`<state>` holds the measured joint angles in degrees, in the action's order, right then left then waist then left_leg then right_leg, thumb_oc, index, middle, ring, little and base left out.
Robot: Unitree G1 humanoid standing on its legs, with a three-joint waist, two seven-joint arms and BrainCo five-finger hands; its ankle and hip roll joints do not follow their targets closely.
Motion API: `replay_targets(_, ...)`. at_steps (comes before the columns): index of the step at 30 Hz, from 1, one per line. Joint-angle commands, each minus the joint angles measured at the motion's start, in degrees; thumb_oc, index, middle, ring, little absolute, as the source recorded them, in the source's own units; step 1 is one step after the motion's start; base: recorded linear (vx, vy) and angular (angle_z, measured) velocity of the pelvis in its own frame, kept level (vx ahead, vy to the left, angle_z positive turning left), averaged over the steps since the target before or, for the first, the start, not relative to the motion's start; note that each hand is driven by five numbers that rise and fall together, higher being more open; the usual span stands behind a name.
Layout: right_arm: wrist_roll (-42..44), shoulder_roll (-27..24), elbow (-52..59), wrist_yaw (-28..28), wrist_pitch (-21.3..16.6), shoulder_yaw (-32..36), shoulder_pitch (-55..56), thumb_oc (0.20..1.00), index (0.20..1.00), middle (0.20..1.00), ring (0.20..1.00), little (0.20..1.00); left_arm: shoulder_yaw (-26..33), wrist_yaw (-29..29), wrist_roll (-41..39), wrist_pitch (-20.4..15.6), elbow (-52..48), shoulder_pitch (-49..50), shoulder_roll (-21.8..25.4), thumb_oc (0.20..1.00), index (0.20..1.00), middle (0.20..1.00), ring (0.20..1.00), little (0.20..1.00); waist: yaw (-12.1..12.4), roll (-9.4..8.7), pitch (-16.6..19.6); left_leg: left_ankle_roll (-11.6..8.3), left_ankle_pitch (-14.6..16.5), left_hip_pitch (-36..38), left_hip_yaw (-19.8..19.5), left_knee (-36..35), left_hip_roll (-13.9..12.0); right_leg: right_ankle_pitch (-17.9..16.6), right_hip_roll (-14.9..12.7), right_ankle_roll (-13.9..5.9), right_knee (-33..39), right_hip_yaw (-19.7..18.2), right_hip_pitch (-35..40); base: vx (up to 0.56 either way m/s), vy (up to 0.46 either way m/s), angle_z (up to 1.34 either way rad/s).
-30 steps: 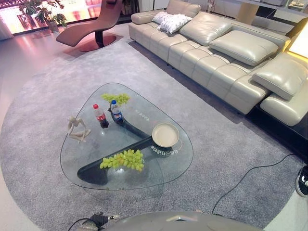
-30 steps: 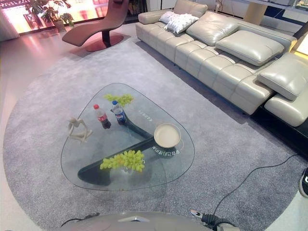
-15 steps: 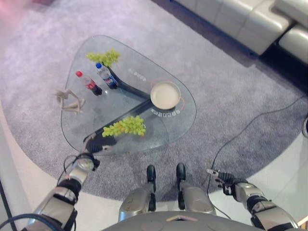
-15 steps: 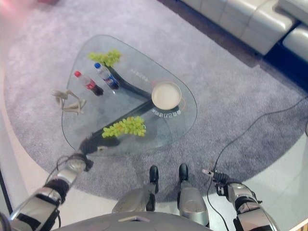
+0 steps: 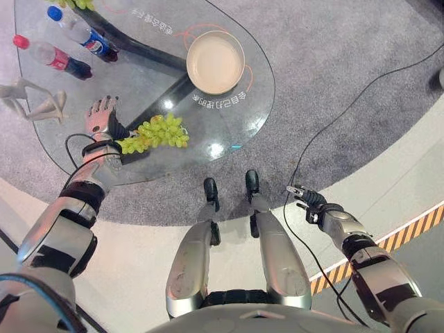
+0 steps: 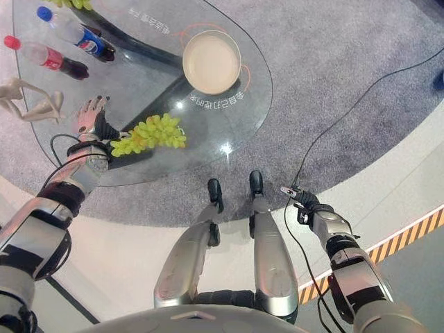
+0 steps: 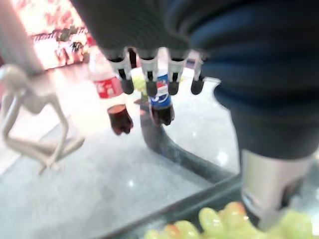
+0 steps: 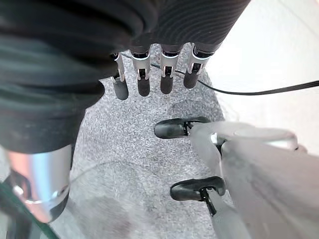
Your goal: Pick up fruits into the plate
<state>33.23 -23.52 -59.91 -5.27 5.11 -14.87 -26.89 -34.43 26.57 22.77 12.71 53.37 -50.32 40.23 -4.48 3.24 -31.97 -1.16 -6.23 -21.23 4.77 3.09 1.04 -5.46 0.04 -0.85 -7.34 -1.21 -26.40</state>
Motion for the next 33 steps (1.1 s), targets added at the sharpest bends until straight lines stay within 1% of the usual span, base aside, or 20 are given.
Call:
replay_targets(1, 3.4, 0.8, 0.9, 2.7, -1.1, -2.1, 1.2, 1.0, 1.0, 1.0, 1.0, 1.0, -0.1, 1.5, 6.1, 6.0, 3.5, -2.9, 0.2, 1.0, 1.0, 1.0, 1.0, 1.0, -0.7, -2.17, 2.2, 0.92, 7.9, -7.4, -3.6, 11.3, 2.0, 6.9, 0.6, -1.49, -10.1, 1.0, -6.9, -0.1, 0.002, 0.0)
replay_targets(2, 4.5, 1.1, 0.9, 3.2, -1.6, -2.3, 0.8, 1.0, 1.0, 1.0, 1.0, 1.0, -1.0, 1.7, 7.2, 7.3, 4.5, -4.1, -0.5, 1.0, 1.0, 1.0, 1.0, 1.0, -0.9, -2.38, 2.2, 0.9, 7.7, -8.9, -3.5, 11.8, 2.0, 6.8, 0.7, -1.56, -10.7, 1.0, -8.4, -0.05, -0.004, -0.02)
replay_targets(3, 4.5, 1.1, 0.8, 3.2, -1.6, -2.2, 0.8, 1.0, 1.0, 1.0, 1.0, 1.0, -1.1, 1.7, 7.2, 7.3, 4.5, -4.2, -0.5, 1.0, 1.0, 1.0, 1.0, 1.0, -0.8, -2.38, 2.2, 0.9, 7.8, -9.0, -3.5, 11.9, 2.0, 6.8, 0.7, -1.56, -10.8, 0.9, -8.5, -0.06, 0.005, -0.03)
replay_targets(4, 6.3, 2.0, 0.9, 4.5, -2.6, -2.7, -0.2, 1.0, 1.0, 1.0, 1.0, 1.0, -2.6, 0.4, 9.1, 9.7, 6.7, -6.4, -1.6, 1.0, 1.0, 1.0, 1.0, 1.0, -1.3, -2.69, 2.2, 0.87, 7.6, -11.5, -3.3, 12.7, 2.0, 6.6, 1.1, -1.55, -11.7, 0.9, -11.1, -0.07, 0.016, -0.08)
replay_targets(5, 7.7, 2.6, 1.0, 5.4, -3.0, -2.9, -1.1, 1.0, 1.0, 1.0, 1.0, 1.0, -3.8, 0.4, 9.8, 11.3, 8.5, -7.6, -2.7, 1.0, 1.0, 1.0, 1.0, 1.0, -1.6, -2.93, 2.2, 0.74, 7.6, -13.4, -3.0, 13.4, 1.9, 6.5, 1.4, -1.6, -12.3, 0.8, -13.0, -0.07, 0.019, -0.07)
replay_targets(8, 8.9, 3.1, 0.9, 6.1, -4.0, -3.1, -2.1, 1.0, 1.0, 1.0, 1.0, 1.0, -5.0, 0.2, 9.9, 12.5, 11.1, -9.0, -3.8, 1.0, 1.0, 1.0, 1.0, 1.0, -2.0, -3.18, 2.2, 0.66, 7.8, -15.4, -2.7, 14.1, 1.9, 6.7, 1.8, -1.6, -13.2, 0.8, -15.1, -0.03, 0.009, -0.03)
replay_targets(11, 11.0, 3.8, 0.5, 6.5, -5.6, -3.1, -3.7, 1.0, 1.0, 1.0, 1.0, 1.0, -7.0, -1.1, 10.9, 14.0, 14.3, -10.5, -5.4, 1.0, 1.0, 1.0, 1.0, 1.0, -2.5, -3.55, 2.2, 0.45, 7.7, -18.7, -2.4, 15.4, 2.0, 6.4, 2.6, -1.54, -14.3, 0.5, -18.5, -0.03, 0.006, -0.05)
replay_targets(13, 11.9, 4.2, 0.3, 6.4, -6.5, -3.0, -4.3, 1.0, 1.0, 1.0, 1.0, 1.0, -7.3, -1.6, 10.7, 14.7, 15.8, -10.7, -6.1, 1.0, 1.0, 1.0, 1.0, 1.0, -2.8, -3.62, 2.2, 0.31, 7.8, -20.5, -2.2, 16.0, 2.2, 6.4, 2.9, -1.53, -14.8, 0.4, -20.2, -0.01, 0.012, -0.09)
replay_targets(15, 12.1, 4.1, 0.1, 6.3, -6.8, -2.9, -4.6, 1.0, 1.0, 1.0, 1.0, 1.0, -7.5, -2.0, 9.9, 14.1, 16.4, -10.9, -6.2, 1.0, 1.0, 1.0, 1.0, 1.0, -2.8, -3.63, 2.2, 0.27, 7.8, -21.2, -2.2, 16.4, 2.2, 6.3, 3.0, -1.56, -15.1, 0.3, -20.9, 0.0, 0.006, -0.07)
replay_targets(16, 12.4, 4.1, 0.1, 6.4, -6.9, -2.8, -5.2, 1.0, 1.0, 1.0, 1.0, 1.0, -8.1, -2.2, 7.7, 14.2, 17.4, -11.0, -6.6, 1.0, 1.0, 1.0, 1.0, 1.0, -2.9, -3.7, 2.2, 0.21, 7.9, -22.5, -2.1, 17.0, 2.2, 6.3, 3.3, -1.44, -15.5, 0.3, -22.1, 0.01, 0.004, -0.05)
replay_targets(20, 13.8, 4.2, -0.3, 6.0, -7.7, -2.6, -6.3, 1.0, 1.0, 1.0, 1.0, 1.0, -8.1, -2.6, 7.7, 15.7, 18.9, -10.7, -7.6, 1.0, 1.0, 1.0, 1.0, 1.0, -3.0, -3.89, 2.2, 0.17, 8.3, -25.2, -2.3, 18.0, 2.1, 6.4, 3.9, -1.45, -16.4, 0.0, -24.7, 0.02, -0.001, -0.05)
replay_targets(21, 14.0, 4.5, 0.1, 6.0, -8.2, -2.8, -6.3, 1.0, 1.0, 1.0, 1.0, 1.0, -8.1, -2.1, 7.6, 16.5, 19.6, -10.4, -7.8, 1.0, 1.0, 1.0, 1.0, 1.0, -3.1, -4.0, 2.2, 0.06, 8.4, -26.0, -2.4, 18.4, 2.0, 6.4, 4.2, -1.48, -16.8, -0.1, -25.4, -0.01, 0.025, -0.05)
replay_targets(22, 14.1, 4.2, 2.3, 4.1, -10.3, -2.7, -3.1, 1.0, 1.0, 1.0, 1.0, 1.0, -7.9, -1.6, 6.7, 17.8, 19.1, -9.5, -6.8, 1.0, 1.0, 1.0, 1.0, 1.0, -3.7, -4.63, 2.2, -0.11, 8.7, -27.2, -2.7, 18.7, 1.7, 6.2, 4.8, -1.74, -16.9, -0.5, -26.5, -0.01, 0.031, -0.04)
replay_targets(23, 14.0, 4.1, 2.7, 3.5, -10.9, -2.6, -2.3, 1.0, 1.0, 1.0, 1.0, 1.0, -7.7, -1.3, 6.6, 18.2, 19.0, -9.3, -6.5, 1.0, 1.0, 1.0, 1.0, 1.0, -3.8, -4.76, 2.2, -0.14, 8.7, -27.4, -2.7, 18.7, 1.6, 6.1, 4.9, -1.79, -16.8, -0.7, -26.6, -0.01, 0.026, -0.05)
replay_targets(24, 13.8, 3.5, 3.5, 1.8, -11.9, -2.1, -0.3, 1.0, 1.0, 1.0, 1.0, 1.0, -7.4, -0.7, 6.8, 18.7, 18.3, -8.8, -5.7, 0.715, 0.715, 0.715, 0.715, 0.715, -4.1, -5.04, 2.2, -0.16, 8.8, -27.8, -2.7, 18.7, 1.6, 6.0, 5.1, -1.89, -16.7, -0.9, -27.0, 0.0, 0.017, -0.07)
replay_targets(25, 13.7, 2.7, 4.8, 0.0, -12.7, -1.6, 2.0, 1.0, 1.0, 1.0, 1.0, 1.0, -6.7, -0.8, 7.4, 19.4, 17.2, -8.3, -4.8, 0.2, 0.2, 0.2, 0.2, 0.2, -4.6, -5.45, 2.2, -0.13, 9.1, -28.0, -2.8, 18.7, 1.6, 6.0, 5.3, -2.0, -16.5, -1.2, -27.2, 0.01, 0.021, -0.09)
replay_targets(26, 13.4, 2.0, 6.5, -2.0, -13.5, -0.8, 4.7, 1.0, 1.0, 1.0, 1.0, 1.0, -6.5, -1.5, 7.8, 20.6, 15.7, -8.1, -3.5, 0.2, 0.2, 0.2, 0.2, 0.2, -5.0, -5.84, 2.2, 0.02, 9.3, -28.1, -2.9, 18.3, 1.6, 6.0, 5.7, -2.05, -16.3, -1.5, -27.4, 0.01, 0.022, -0.08)
replay_targets(28, 13.7, 1.2, 9.5, -3.4, -14.0, -0.3, 7.7, 1.0, 1.0, 1.0, 1.0, 1.0, -5.7, -2.4, 8.6, 20.7, 13.8, -8.4, -1.9, 0.2, 0.2, 0.2, 0.2, 0.2, -5.6, -6.24, 2.2, 0.14, 9.4, -28.5, -3.0, 17.8, 1.7, 5.9, 6.0, -2.03, -16.0, -1.9, -28.1, 0.01, 0.013, -0.1)
replay_targets(33, 14.2, 0.9, 11.5, -4.4, -14.5, -0.1, 10.1, 1.0, 1.0, 1.0, 1.0, 1.0, -5.1, -3.2, 10.0, 20.4, 12.0, -9.6, -0.8, 0.2, 0.2, 0.2, 0.2, 0.2, -5.9, -6.38, 2.2, 0.17, 9.2, -28.7, -3.5, 17.2, 2.2, 5.6, 6.0, -1.89, -15.6, -2.0, -28.6, 0.02, -0.005, -0.08)
